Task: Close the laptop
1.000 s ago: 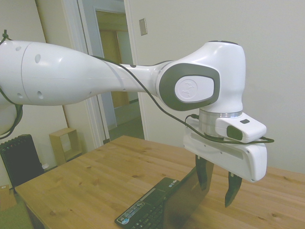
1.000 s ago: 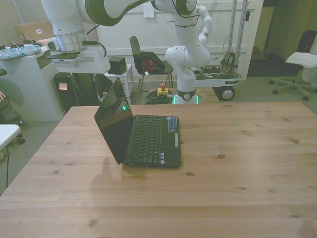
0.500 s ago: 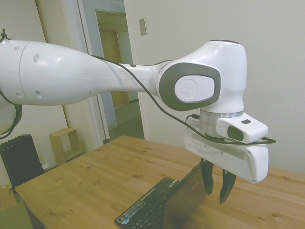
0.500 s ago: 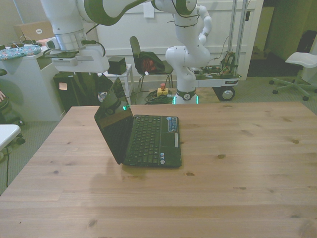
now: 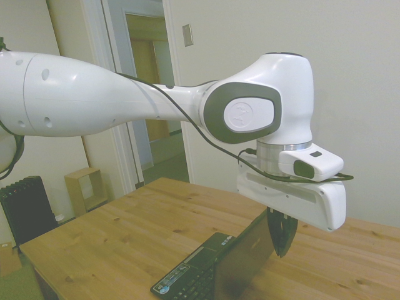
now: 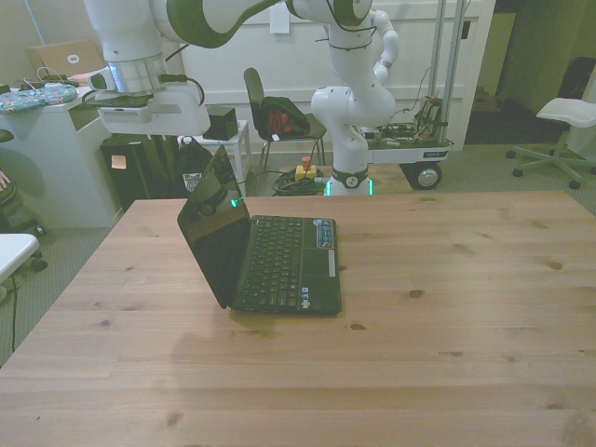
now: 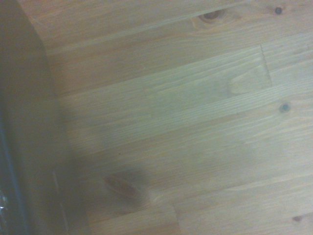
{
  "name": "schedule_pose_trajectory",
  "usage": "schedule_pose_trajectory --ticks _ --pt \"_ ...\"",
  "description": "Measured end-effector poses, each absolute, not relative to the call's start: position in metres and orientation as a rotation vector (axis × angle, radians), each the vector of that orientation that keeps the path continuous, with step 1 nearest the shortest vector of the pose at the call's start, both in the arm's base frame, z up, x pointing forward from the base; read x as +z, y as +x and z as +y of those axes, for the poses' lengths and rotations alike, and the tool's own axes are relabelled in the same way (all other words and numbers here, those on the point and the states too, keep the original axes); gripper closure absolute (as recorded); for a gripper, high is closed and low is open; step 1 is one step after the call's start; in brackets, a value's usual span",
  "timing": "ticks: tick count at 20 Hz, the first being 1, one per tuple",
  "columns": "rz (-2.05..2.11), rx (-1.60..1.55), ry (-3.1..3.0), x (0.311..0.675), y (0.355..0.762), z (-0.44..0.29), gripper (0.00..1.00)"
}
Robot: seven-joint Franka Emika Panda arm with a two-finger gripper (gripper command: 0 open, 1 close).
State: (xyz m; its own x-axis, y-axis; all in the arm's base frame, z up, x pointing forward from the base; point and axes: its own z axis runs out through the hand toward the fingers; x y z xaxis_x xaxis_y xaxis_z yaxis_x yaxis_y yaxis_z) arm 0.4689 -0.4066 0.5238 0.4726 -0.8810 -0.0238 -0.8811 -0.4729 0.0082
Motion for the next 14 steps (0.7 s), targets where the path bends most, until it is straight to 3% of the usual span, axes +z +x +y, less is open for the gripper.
schedule_pose_trajectory --ticks 14 --pt "1.458 -0.012 -2.772 0.522 0.503 -0.333 1.00"
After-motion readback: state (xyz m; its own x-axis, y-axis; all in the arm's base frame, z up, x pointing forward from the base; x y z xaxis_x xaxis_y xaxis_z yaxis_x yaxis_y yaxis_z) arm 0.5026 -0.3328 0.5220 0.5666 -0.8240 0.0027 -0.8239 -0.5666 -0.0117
